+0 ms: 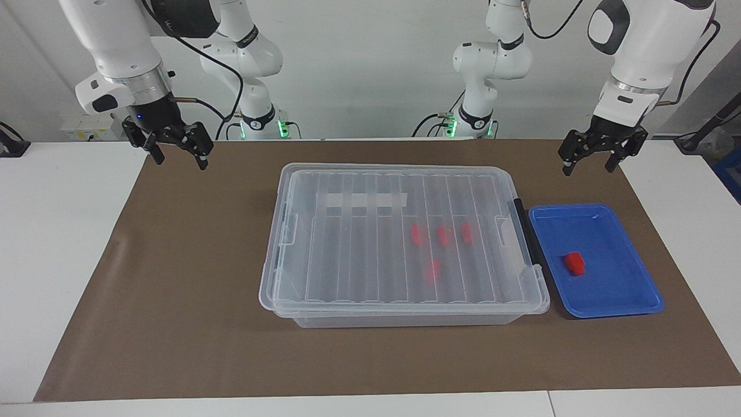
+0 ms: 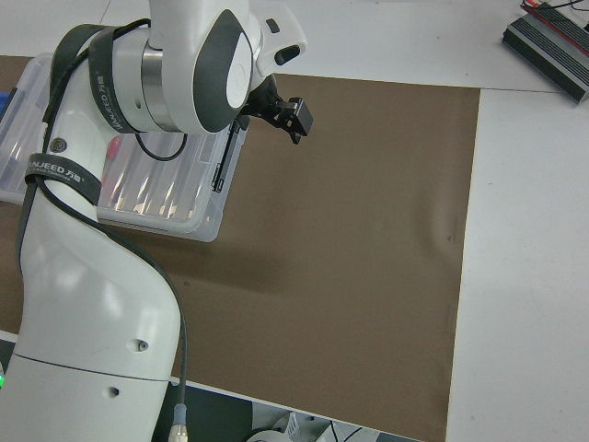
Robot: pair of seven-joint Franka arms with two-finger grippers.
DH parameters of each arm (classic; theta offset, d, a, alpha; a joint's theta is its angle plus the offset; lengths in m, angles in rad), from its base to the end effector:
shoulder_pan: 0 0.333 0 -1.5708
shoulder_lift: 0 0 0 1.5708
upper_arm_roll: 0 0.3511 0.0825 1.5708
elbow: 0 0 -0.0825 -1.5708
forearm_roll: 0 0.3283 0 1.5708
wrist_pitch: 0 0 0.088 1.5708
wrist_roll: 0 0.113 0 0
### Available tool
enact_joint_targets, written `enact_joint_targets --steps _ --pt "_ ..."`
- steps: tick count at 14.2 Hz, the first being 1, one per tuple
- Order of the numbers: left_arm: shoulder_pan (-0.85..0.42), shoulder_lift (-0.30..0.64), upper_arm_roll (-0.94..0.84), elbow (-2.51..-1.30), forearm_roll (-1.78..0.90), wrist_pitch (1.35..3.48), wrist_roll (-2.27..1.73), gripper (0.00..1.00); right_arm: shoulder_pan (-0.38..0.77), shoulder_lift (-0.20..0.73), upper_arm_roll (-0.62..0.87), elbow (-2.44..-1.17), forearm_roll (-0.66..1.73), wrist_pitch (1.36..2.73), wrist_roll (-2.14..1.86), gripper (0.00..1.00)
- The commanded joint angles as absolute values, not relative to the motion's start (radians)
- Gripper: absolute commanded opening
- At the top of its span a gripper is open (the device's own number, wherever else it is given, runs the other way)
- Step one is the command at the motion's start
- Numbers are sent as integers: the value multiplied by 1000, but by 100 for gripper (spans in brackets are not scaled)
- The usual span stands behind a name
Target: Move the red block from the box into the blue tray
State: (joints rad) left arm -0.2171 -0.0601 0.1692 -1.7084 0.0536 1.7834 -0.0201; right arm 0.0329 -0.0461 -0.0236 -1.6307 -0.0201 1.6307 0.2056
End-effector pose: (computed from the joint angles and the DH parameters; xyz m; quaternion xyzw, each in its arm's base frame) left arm 0.4975 -0.0159 0.6448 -0.9974 0.0176 -0.0678 0.0192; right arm 0.4888 0.0020 0.6567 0.9949 -0.0976 0.0239 0.0070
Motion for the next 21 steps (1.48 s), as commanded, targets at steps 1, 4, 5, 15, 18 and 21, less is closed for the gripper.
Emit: enact_joint_targets --steps 1,4,5,15,18,21 --pt "-207 -86 178 -1723 40 1772 -15 100 25 -31 -23 -1579 -14 1566 210 99" --pt "-186 -86 150 -1724 40 1772 -17 100 25 -28 -12 -1568 -32 1557 210 100" --pt "-155 -86 114 -1723 40 1770 -20 100 23 -28 -12 -1568 -31 1555 210 100" --pt "-58 -132 -26 -1715 38 1756 -94 100 -2 -29 15 -1574 -14 1529 199 100" --pt "-58 -143 -29 -1710 11 1747 -95 100 0 -31 15 -1575 -14 1529 199 100" --pt "-58 -153 -28 -1724 -2 1744 -94 100 2 -32 15 -1578 -14 1529 199 100"
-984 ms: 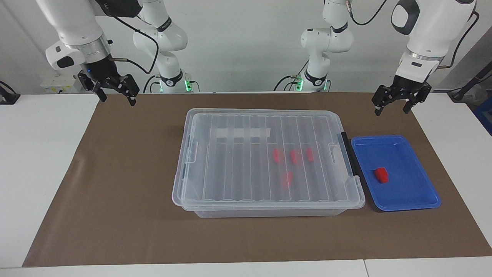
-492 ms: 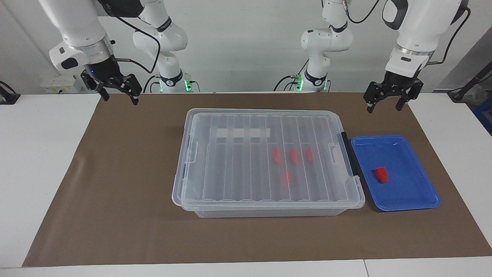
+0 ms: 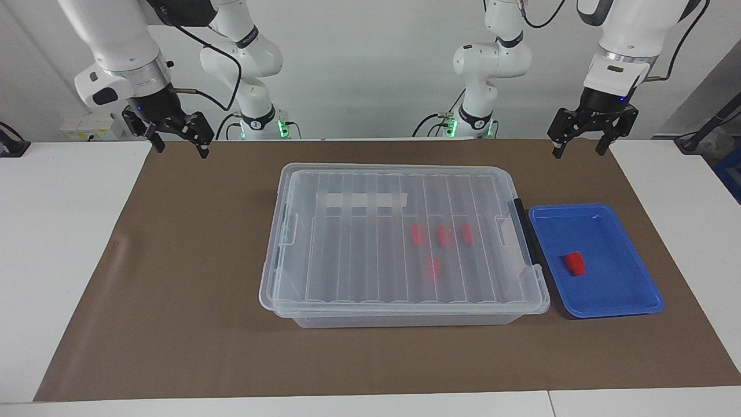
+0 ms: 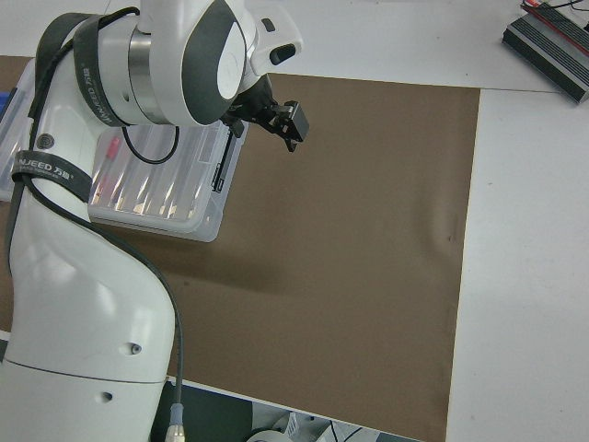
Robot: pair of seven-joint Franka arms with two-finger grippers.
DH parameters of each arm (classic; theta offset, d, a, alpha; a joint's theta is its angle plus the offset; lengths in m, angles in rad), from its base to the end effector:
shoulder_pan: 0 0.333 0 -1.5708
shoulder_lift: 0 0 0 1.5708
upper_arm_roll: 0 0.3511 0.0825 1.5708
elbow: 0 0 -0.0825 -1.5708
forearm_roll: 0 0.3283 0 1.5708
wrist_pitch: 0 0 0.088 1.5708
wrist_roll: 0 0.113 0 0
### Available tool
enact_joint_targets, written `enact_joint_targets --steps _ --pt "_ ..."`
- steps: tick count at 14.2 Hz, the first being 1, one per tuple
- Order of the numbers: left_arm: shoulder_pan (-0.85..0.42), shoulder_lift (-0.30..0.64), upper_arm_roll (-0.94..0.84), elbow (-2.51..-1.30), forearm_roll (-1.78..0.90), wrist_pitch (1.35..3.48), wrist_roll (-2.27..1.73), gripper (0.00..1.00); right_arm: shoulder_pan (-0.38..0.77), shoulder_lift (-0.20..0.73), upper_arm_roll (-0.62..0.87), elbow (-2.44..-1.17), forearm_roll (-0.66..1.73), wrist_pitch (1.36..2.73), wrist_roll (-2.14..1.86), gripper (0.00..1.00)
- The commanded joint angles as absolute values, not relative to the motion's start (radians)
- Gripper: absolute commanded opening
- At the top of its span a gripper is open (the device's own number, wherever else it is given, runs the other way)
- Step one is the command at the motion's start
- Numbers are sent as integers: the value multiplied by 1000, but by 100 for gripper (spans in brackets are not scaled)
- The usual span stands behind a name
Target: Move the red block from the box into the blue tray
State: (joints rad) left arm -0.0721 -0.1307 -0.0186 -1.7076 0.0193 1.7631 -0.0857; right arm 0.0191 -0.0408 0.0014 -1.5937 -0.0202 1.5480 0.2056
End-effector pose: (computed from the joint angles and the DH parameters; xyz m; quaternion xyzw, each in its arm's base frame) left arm 0.4704 -0.0417 0.6776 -0.9956 0.0035 -0.0935 0.0026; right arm 0.4823 0.0076 0.6621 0.9956 -0.0926 -0.0013 0.0103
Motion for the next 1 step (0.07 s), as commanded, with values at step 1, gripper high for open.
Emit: enact_joint_targets --steps 1 --pt "-58 -153 -28 -1724 -2 1746 -94 100 2 -32 15 -1578 -15 1529 201 100"
